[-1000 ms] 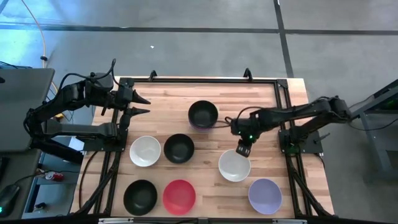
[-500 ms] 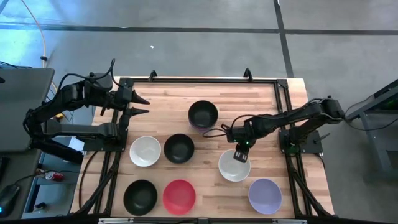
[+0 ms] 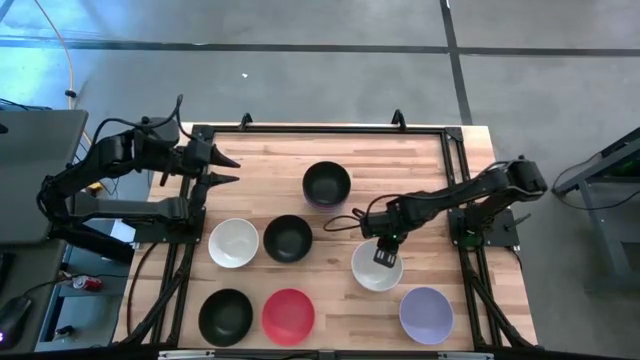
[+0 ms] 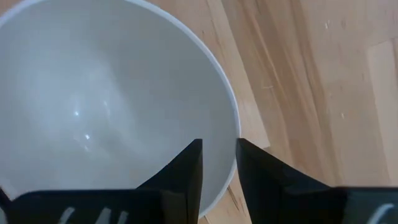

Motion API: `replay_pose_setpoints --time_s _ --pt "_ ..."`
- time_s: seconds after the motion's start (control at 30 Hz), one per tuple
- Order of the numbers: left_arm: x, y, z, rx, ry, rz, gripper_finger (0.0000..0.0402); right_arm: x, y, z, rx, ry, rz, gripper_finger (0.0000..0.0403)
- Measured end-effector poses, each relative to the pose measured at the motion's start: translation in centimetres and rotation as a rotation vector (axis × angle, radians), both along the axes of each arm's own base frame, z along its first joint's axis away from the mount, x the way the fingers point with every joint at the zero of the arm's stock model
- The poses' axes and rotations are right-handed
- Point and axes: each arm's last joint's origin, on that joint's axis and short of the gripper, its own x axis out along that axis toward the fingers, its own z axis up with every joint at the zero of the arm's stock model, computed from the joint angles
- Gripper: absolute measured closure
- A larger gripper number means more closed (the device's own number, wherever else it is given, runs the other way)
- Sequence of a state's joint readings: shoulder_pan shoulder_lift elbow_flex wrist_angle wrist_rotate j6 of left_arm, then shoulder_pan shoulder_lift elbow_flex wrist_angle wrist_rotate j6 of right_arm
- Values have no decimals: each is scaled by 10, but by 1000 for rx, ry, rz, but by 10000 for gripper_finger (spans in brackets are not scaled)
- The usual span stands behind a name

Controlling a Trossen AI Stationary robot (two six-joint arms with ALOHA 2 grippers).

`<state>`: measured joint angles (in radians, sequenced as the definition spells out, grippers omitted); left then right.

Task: Nest bowls inside each other
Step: Stack the right white bowl on top of the black bowl

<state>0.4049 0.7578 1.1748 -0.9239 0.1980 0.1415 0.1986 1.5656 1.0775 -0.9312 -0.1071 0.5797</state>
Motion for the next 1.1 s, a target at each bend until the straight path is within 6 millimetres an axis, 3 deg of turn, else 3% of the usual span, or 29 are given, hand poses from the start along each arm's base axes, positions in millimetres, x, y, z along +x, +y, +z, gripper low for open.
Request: replay_pose_setpoints --time_s 0.6,1.1 --pt "0 0 0 0 -1 -1 261 -1 0 -1 25 27 -24 315" --pt "0 0 0 0 -1 -1 261 -7 -1 10 52 4 -46 315"
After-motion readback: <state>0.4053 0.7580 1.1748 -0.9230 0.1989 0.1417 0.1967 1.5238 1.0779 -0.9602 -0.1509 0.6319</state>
